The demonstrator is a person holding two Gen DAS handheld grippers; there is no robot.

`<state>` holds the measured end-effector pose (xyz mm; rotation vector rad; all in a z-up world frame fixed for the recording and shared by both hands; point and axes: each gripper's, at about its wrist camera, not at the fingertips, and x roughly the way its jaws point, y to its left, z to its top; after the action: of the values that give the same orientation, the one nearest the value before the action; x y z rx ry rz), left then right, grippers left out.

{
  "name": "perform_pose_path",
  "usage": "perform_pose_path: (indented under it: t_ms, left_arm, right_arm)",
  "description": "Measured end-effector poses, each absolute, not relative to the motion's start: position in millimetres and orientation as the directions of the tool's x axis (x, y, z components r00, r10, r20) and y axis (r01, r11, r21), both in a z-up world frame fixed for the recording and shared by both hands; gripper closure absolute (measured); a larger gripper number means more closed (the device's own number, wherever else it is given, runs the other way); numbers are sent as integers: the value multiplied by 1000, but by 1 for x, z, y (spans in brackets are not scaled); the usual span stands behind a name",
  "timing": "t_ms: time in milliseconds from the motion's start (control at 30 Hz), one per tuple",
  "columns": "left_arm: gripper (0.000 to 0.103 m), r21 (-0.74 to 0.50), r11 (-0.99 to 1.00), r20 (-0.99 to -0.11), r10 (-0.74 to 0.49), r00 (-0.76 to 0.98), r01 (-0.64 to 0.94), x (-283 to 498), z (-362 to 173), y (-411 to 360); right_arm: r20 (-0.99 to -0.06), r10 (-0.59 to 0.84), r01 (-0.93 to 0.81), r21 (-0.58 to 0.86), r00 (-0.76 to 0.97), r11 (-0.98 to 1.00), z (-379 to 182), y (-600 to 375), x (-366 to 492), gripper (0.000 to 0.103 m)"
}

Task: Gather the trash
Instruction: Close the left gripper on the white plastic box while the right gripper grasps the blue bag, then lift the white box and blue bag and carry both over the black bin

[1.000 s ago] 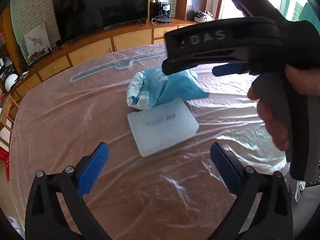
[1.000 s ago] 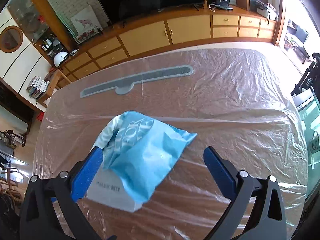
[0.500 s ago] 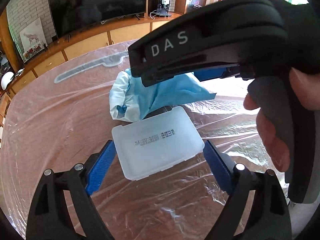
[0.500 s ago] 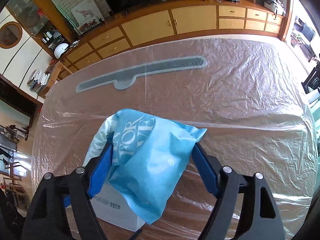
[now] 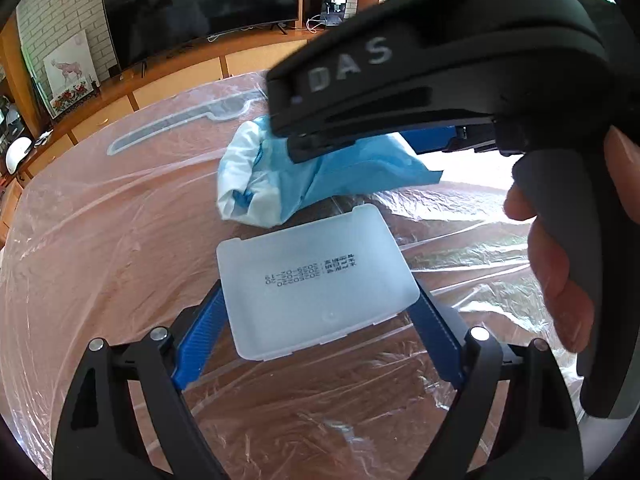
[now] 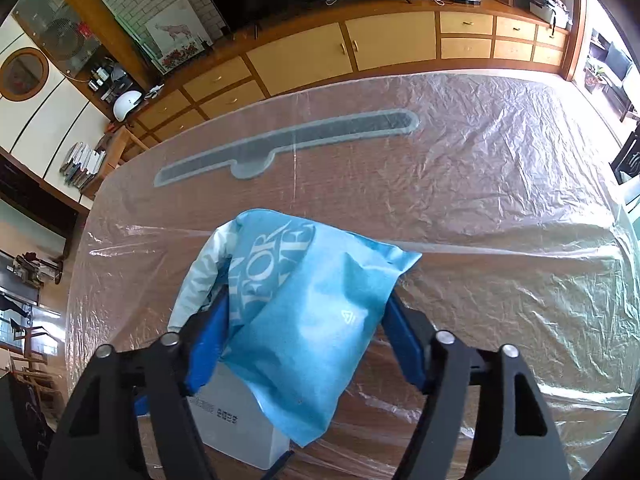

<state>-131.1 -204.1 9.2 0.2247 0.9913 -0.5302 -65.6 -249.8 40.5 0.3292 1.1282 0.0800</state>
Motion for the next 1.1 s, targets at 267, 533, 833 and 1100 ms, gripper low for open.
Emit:
perform_pose_path:
  t_ms: [267, 533, 833, 1100]
  left_arm:
    - [14, -47, 860, -830, -317, 459, 509, -142, 16, -195]
    - [14, -37, 870, -827, -303, 474, 492, -151, 19, -186]
    - [14, -48, 881, -815, -308, 492, 471, -158, 31, -166]
    - [14, -53, 884, -797, -317, 513, 464, -170, 48, -144]
  right_arm:
    - [-843, 270, 134, 368, 465, 920, 46, -266, -77, 36]
    - [-834, 236, 135, 343, 498, 929, 55, -277, -97, 36]
    - [-823, 232, 124, 341, 518, 932, 62, -286, -128, 36]
    - [-805, 259, 98, 363, 533, 926, 74, -285, -161, 36]
